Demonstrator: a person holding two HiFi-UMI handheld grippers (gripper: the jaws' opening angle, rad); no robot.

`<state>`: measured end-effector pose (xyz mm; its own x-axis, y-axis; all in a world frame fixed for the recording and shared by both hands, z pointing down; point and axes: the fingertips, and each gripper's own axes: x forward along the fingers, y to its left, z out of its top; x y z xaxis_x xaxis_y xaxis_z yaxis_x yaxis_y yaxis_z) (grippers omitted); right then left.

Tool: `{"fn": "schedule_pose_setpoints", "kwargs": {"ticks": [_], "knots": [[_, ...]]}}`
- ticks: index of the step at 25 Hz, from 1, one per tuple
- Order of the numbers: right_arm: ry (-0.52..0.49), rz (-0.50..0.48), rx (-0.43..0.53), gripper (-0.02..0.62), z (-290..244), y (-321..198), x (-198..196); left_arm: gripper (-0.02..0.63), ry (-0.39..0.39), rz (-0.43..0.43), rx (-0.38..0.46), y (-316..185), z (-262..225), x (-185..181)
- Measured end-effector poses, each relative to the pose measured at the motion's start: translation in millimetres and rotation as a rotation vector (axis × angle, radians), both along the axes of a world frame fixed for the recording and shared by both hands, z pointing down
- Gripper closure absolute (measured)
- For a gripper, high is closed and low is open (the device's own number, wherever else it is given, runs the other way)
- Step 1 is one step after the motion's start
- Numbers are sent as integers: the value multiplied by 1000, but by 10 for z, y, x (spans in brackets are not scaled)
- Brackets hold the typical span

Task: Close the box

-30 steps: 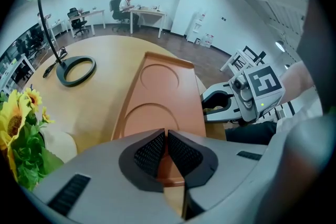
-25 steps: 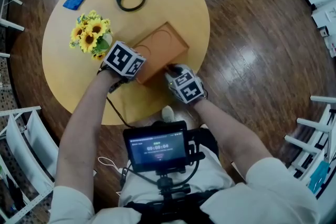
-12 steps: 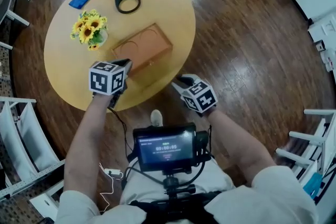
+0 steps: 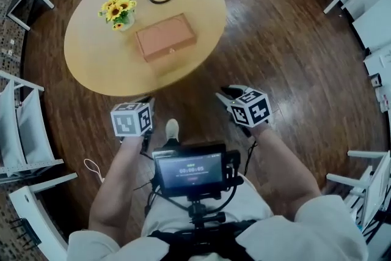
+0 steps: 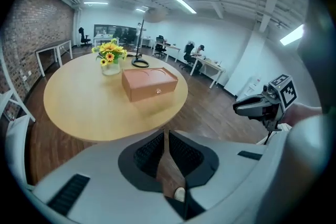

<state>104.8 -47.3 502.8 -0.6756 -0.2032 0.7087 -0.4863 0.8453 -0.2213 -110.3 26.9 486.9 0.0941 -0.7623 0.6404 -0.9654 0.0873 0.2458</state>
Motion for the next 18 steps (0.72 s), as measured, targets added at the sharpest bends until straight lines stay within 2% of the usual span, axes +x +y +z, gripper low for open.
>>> {"fn": "schedule_pose_setpoints", "kwargs": {"ticks": [6, 13, 18], "knots": [[-1, -73, 13, 483, -206, 274, 79, 580, -10, -44, 5, 345, -69, 332], [-6, -108, 77, 486, -416, 389, 198, 580, -44, -48, 24, 531, -223, 476], [-11, -118, 87, 486, -455, 487, 305, 580, -65, -51, 26, 630, -252, 567]]}}
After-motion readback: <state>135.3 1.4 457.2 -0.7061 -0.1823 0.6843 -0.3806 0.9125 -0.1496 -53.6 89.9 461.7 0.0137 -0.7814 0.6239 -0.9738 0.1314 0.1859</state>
